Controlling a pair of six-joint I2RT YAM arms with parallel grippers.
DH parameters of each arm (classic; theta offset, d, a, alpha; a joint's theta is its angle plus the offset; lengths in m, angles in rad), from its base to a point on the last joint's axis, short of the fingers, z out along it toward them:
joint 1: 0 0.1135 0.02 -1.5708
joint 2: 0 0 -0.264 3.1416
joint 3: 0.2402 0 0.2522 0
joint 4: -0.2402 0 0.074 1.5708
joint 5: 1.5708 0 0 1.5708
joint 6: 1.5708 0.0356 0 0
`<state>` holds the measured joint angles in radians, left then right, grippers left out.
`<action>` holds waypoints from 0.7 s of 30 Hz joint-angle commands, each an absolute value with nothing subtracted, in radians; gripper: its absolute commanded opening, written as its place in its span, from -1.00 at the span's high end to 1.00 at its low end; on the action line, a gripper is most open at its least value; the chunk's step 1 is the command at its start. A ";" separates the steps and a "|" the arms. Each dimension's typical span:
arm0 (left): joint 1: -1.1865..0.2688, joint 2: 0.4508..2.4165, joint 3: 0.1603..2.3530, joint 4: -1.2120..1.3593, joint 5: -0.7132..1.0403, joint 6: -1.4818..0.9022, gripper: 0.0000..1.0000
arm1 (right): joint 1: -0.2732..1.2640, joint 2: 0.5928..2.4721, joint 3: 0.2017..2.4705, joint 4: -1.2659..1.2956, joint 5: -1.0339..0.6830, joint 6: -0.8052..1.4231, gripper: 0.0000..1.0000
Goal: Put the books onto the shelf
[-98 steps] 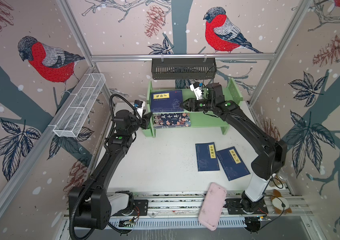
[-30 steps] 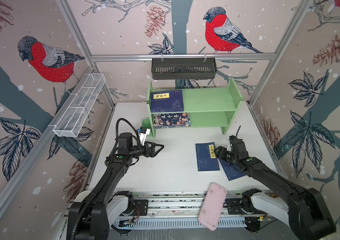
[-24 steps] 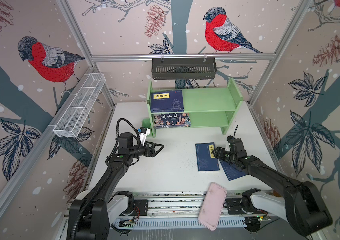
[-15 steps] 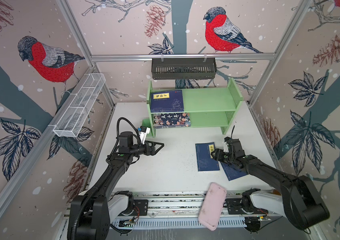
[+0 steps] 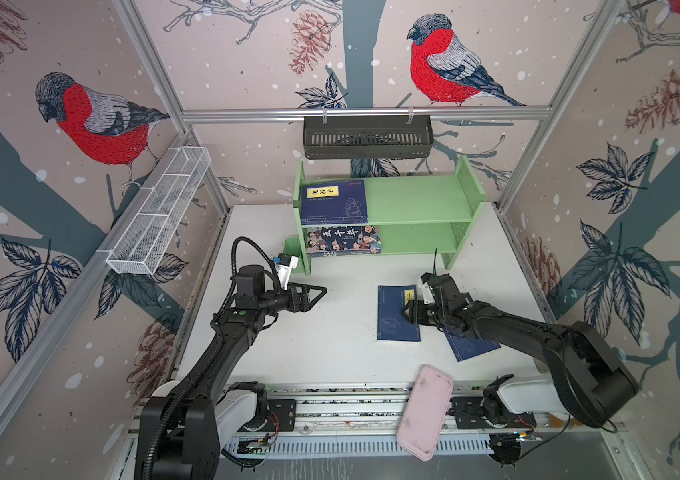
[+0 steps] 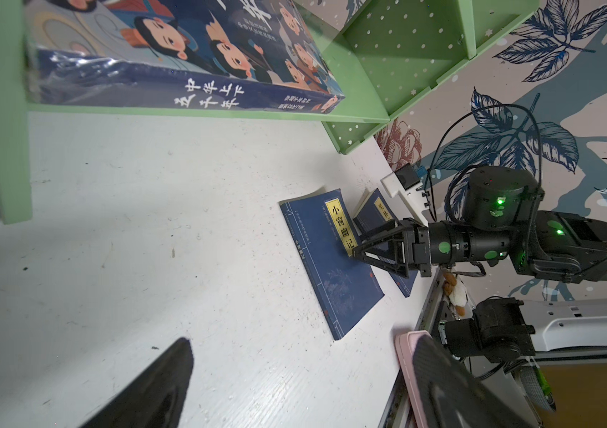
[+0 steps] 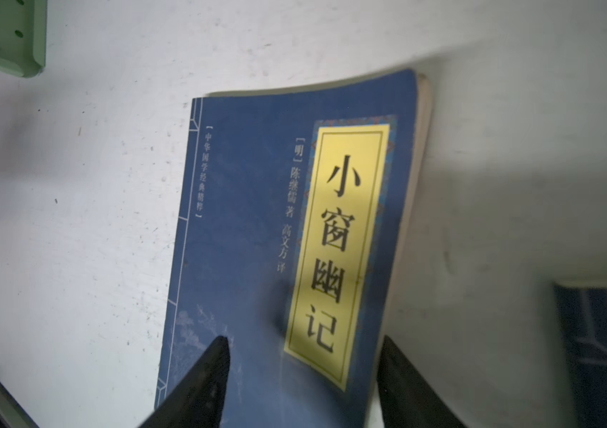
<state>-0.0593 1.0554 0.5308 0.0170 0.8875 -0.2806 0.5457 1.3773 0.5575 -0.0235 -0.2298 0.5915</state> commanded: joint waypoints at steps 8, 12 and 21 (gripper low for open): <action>-0.057 1.072 0.528 0.075 0.841 -0.281 -0.86 | 0.523 1.340 0.580 -0.057 -0.142 0.589 -0.34; -0.057 1.097 0.532 0.098 0.858 -0.299 -0.86 | 0.471 1.356 0.576 -0.016 -0.229 0.591 -0.34; -0.057 1.079 0.509 0.110 0.876 -0.296 -0.86 | 0.474 1.495 0.641 0.017 -0.350 0.555 -0.28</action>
